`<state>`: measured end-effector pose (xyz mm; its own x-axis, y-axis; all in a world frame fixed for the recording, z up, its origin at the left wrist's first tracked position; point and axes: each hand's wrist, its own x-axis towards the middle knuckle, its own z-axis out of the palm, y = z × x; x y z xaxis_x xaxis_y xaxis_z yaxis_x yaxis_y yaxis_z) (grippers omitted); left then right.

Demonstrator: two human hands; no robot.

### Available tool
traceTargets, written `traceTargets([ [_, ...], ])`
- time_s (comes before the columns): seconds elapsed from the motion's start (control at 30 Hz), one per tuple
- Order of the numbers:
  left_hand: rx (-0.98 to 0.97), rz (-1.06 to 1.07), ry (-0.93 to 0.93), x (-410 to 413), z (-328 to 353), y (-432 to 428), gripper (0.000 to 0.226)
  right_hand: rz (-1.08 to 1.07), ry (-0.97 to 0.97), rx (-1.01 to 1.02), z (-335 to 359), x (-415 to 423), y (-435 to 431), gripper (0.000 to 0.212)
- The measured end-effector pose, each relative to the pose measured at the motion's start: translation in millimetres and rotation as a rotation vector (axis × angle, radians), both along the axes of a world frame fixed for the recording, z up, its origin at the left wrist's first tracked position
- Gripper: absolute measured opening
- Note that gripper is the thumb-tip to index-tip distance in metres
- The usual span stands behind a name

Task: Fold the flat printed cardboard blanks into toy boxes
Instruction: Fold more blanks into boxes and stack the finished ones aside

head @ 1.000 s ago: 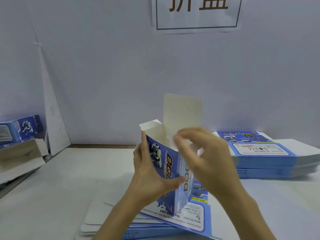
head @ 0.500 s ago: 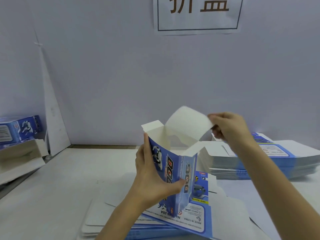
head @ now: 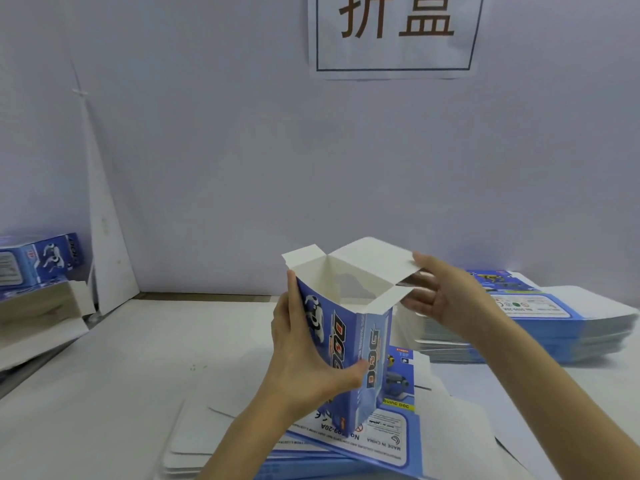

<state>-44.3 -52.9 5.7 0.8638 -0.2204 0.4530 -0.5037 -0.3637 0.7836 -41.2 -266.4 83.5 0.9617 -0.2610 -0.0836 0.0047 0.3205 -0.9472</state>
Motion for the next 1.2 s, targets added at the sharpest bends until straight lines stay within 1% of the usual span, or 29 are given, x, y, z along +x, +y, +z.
traceTargets([
  [0.07,0.003,0.0,-0.003,0,0,0,0.13,-0.003,-0.112,-0.211,11,2,7,0.022],
  [0.13,0.008,0.001,-0.004,0,0,0,0.131,-0.061,-0.201,-0.404,15,4,14,0.029],
  [0.2,0.014,0.003,0.01,0,0,-1,0.131,-0.116,-0.28,-0.504,16,7,20,0.038],
  [0.27,0.025,0.013,0.023,0,1,-2,0.13,-0.117,-0.354,-0.539,17,9,22,0.045],
  [0.43,0.027,0.043,0.026,2,-2,-2,0.131,-0.041,-0.412,-0.482,21,6,19,0.039],
  [0.57,0.015,0.052,0.021,3,-3,-3,0.131,-0.083,-0.449,-0.676,24,6,22,0.035],
  [0.63,0.022,0.052,0.009,3,-4,-2,0.132,-0.147,-0.472,-0.73,31,8,23,0.027],
  [0.67,0.025,0.048,0.001,2,-4,-2,0.132,-0.17,-0.458,-0.704,37,10,23,0.02],
  [0.7,0.026,0.042,-0.006,2,-4,-2,0.133,-0.184,-0.422,-0.654,44,11,24,0.017],
  [0.77,0.022,0.027,-0.016,1,-5,-2,0.134,-0.191,-0.302,-0.54,57,17,24,0.027],
  [0.87,0.006,0.019,-0.018,2,-5,0,0.132,-0.099,-0.09,-0.375,66,28,26,0.012],
  [0.93,-0.005,0.016,-0.01,3,-5,1,0.131,-0.006,0.058,-0.274,69,32,27,0.013],
  [0.97,-0.007,0.015,-0.007,2,-5,2,0.131,0.022,0.104,-0.266,69,33,26,0.014],
  [1.03,-0.008,0.015,-0.004,2,-6,1,0.13,0.034,0.158,-0.321,67,35,22,0.011],
  [1.1,-0.007,0.015,-0.017,3,-8,-1,0.134,0.053,0.19,-0.397,59,36,18,0.021],
  [1.17,-0.011,0.008,-0.024,6,-10,-2,0.136,0.042,0.198,-0.385,50,36,16,0.025],
  [1.2,-0.018,0.002,-0.02,6,-10,-2,0.136,0.016,0.191,-0.35,46,36,16,0.021],
])
